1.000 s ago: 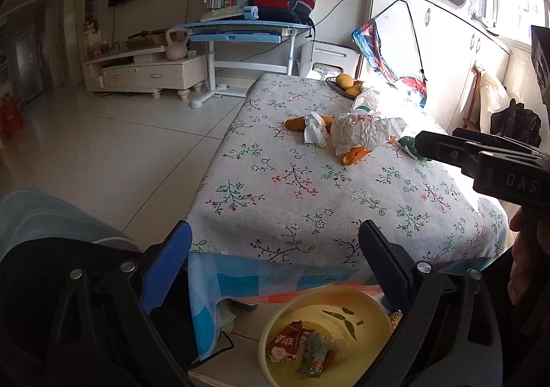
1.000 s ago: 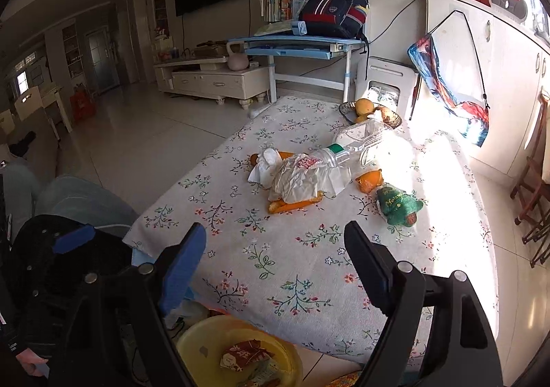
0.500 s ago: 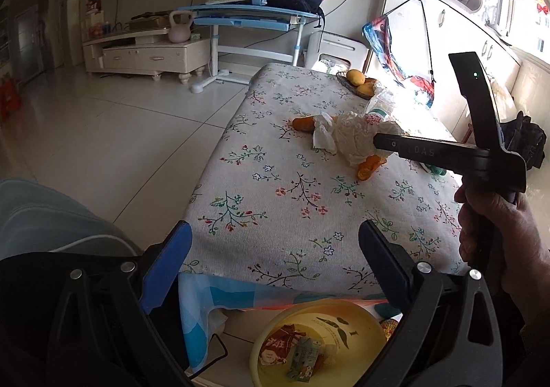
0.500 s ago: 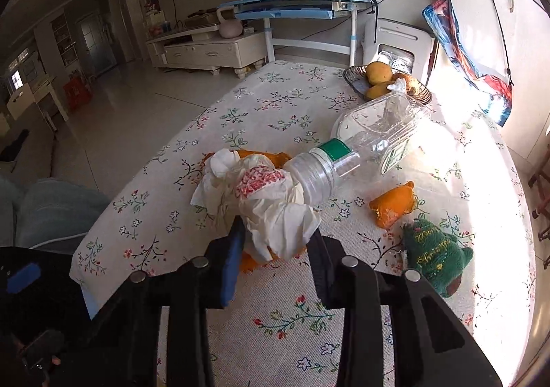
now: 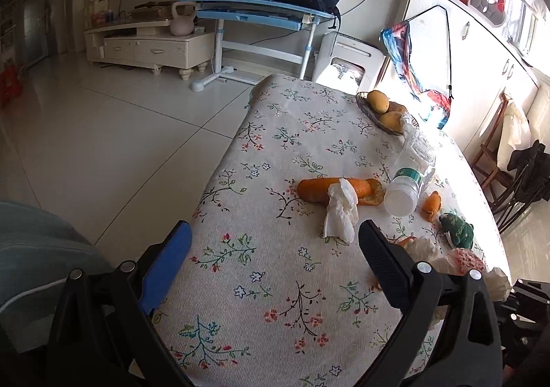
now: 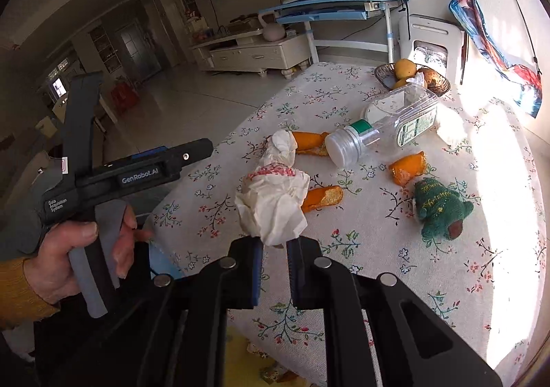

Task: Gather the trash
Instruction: 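Grasp a white tissue with the left tool while the right tool reaches the crumpled white paper, then grasp the crumpled white paper with the right tool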

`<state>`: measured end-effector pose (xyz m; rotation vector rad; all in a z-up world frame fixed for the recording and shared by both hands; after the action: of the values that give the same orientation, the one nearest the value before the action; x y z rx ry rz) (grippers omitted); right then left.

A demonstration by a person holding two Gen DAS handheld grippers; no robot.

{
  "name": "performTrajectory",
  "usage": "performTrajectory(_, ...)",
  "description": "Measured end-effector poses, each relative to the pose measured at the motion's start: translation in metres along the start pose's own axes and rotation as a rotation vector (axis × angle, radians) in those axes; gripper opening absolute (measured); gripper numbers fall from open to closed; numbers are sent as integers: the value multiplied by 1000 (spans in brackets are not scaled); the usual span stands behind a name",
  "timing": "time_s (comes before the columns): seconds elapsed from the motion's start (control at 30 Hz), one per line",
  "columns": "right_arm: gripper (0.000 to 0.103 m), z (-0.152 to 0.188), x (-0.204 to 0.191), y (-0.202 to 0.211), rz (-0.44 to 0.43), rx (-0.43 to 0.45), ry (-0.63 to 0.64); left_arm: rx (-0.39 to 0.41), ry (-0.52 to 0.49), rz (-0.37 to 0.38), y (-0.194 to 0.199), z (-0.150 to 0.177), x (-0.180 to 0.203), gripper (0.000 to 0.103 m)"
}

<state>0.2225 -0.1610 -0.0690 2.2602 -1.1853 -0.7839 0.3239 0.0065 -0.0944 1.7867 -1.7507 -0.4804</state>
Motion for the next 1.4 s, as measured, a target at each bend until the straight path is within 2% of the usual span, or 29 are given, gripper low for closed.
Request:
performTrajectory(0.2,14,18,20,0,43,-64,-56,-28,-96,-3,-39,-11,28,94)
performTrajectory(0.3,32,19,33,1,81,-69,-106,-48,-135,2,-55,-13,38,94)
performTrajectory(0.37,52,16,35,3,130,-50,-100,-54,-152,-2,-64,-14,43,94)
performTrajectory(0.47,64,10,30,3,194,-6,-37,-70,-162,-2,-74,-13,45,94)
performTrajectory(0.6,67,6,20,-10,193,1,15,-101,-151,25,-85,-14,46,91)
performTrajectory(0.7,69,8,21,-24,185,-32,13,-150,-159,42,-95,-7,48,75)
performTrajectory(0.9,66,14,29,-27,155,-64,-41,-134,-190,69,-92,-3,55,48)
performTrajectory(0.97,66,15,34,-24,174,-61,-61,-132,-181,76,-90,-3,53,34)
performTrajectory(1.0,66,13,37,-20,189,-46,-69,-134,-171,83,-88,-3,50,31)
performTrajectory(1.07,67,7,44,-6,266,9,-63,-142,-149,106,-84,-2,44,22)
performTrajectory(1.13,71,0,51,10,335,78,-62,-134,-138,138,-77,0,37,20)
performTrajectory(1.2,73,-7,56,23,356,140,-89,-129,-124,144,-72,2,31,19)
performTrajectory(1.3,74,-12,59,25,336,159,-119,-136,-83,160,-69,5,22,19)
performTrajectory(1.4,74,-14,53,14,307,139,-118,-141,-52,171,-69,5,18,19)
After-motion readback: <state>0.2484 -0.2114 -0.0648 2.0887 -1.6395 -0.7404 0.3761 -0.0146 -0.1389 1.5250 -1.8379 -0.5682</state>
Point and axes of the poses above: each gripper's, at about its wrist camera, not at the fingertips, and y roughly against the way its jaws point, x to its right, z to its underside, the point moved 4 cm from there along -y, roughly the way its jaws point, and after that the axes turned 6 degrees about x, right-handed, at the moved point
